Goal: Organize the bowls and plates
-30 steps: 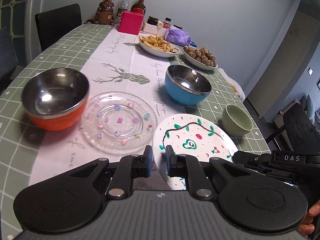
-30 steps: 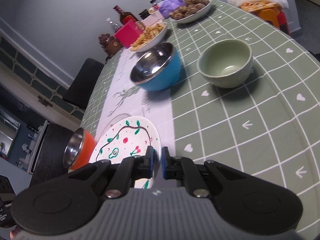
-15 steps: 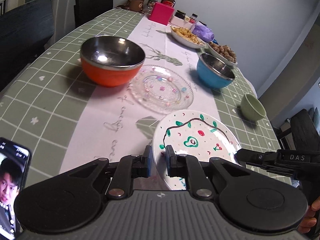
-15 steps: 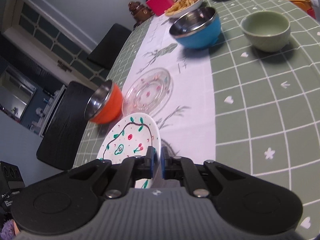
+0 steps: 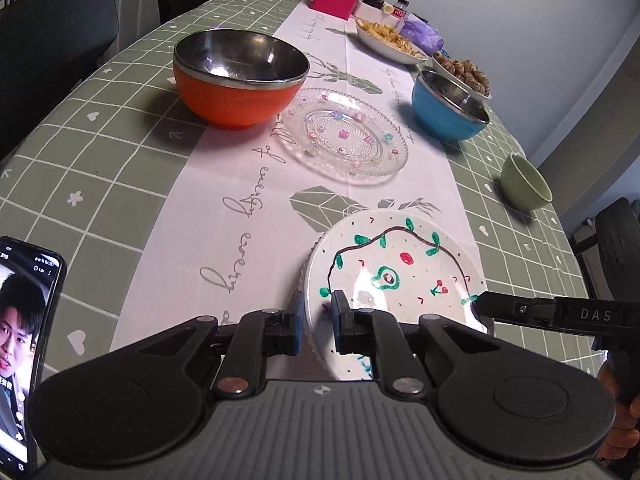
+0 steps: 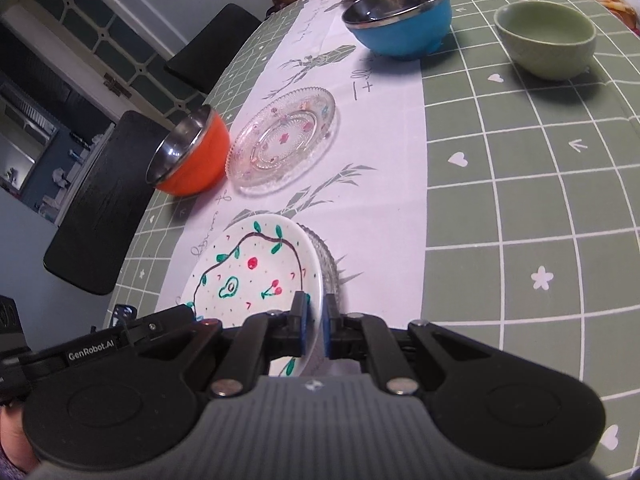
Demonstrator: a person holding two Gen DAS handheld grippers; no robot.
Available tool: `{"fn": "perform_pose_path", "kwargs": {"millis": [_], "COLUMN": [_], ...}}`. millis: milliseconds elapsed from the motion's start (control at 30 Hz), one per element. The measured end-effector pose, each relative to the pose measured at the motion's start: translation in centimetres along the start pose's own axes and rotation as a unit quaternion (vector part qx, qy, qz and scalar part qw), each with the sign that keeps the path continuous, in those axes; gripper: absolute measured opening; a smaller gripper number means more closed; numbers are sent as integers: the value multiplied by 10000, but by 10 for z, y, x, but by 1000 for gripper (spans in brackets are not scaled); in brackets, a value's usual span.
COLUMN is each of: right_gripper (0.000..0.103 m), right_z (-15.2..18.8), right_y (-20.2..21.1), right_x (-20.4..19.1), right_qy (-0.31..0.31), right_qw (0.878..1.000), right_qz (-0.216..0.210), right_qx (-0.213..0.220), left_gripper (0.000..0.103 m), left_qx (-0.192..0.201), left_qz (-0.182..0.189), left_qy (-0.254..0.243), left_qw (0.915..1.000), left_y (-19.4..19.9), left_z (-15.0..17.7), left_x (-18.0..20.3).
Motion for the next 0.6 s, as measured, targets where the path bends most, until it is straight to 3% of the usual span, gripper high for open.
{"fn": "perform_pose_path", "kwargs": {"millis": [600], "right_gripper": [8], "right_z": [-1], "right_y": [-4], "right_x": [-8], "right_qy": [638], "right_qw": [9972], "right_qz": [366], "right_qx": [99], "left_gripper": [16], "left_qx": [-15], "left_qz": [-196], "left_qy": [-169], "left_qw": [9997], "left_y": [-5], "left_z": [3], "left_x": [2]}}
Point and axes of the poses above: each gripper's, at about its wrist camera, not at the fingertips, and y roughly against the way its jaws point, x to its right, z to its underside, the point moved 10 cm from there along -y, roughly the way its jaws point, and after that the axes turned 1 degree about -z, right-handed, at the moved point
